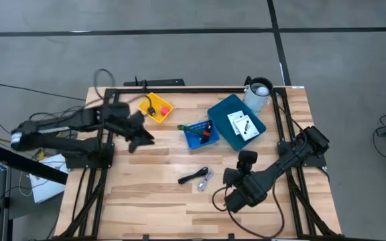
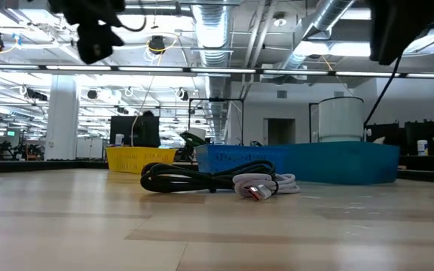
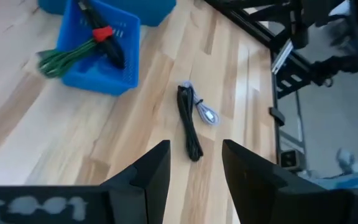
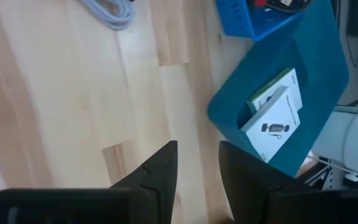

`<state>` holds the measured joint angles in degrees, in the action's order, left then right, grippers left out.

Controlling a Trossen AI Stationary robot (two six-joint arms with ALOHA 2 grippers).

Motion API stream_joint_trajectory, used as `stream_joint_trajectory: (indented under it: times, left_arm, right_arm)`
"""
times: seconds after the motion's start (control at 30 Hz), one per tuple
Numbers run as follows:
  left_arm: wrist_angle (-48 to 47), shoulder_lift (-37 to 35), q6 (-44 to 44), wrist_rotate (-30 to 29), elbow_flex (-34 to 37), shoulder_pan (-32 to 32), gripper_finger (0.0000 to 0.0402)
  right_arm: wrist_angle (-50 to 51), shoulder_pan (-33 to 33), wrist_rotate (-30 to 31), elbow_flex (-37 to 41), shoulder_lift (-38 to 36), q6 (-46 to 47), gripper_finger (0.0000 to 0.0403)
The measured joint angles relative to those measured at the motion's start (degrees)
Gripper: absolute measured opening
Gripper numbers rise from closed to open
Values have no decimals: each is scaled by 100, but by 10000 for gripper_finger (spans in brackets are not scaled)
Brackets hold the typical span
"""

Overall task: Pick and place items into bin
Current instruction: Put the black USB cable into the blue bin

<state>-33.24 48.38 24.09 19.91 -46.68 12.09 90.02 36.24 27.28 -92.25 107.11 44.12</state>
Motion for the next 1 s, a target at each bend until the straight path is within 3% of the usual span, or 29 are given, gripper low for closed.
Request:
stream_joint_trajectory:
  times: [0.2,0.37,0.47,0.6,1.0]
  left_arm:
    - [493,677,618,-1597,0,-1525,135]
    - [707,1339,1155,-2659,-1,-2421,135]
    - [1173,1819,1397,-2706,-2,-2702,135]
    - [1753,2501,1593,-2329,-83,-2807,135]
    - [1392,4500,1103,-2042,-1707,-2819,135]
  right_arm:
    - [0,343,-4,0,0,-126,111]
    - [0,576,-17,2,0,-362,111]
    - [0,688,-17,2,0,-446,111]
    - [0,799,-17,2,0,-529,111]
    - [-2,1225,-26,2,0,-860,111]
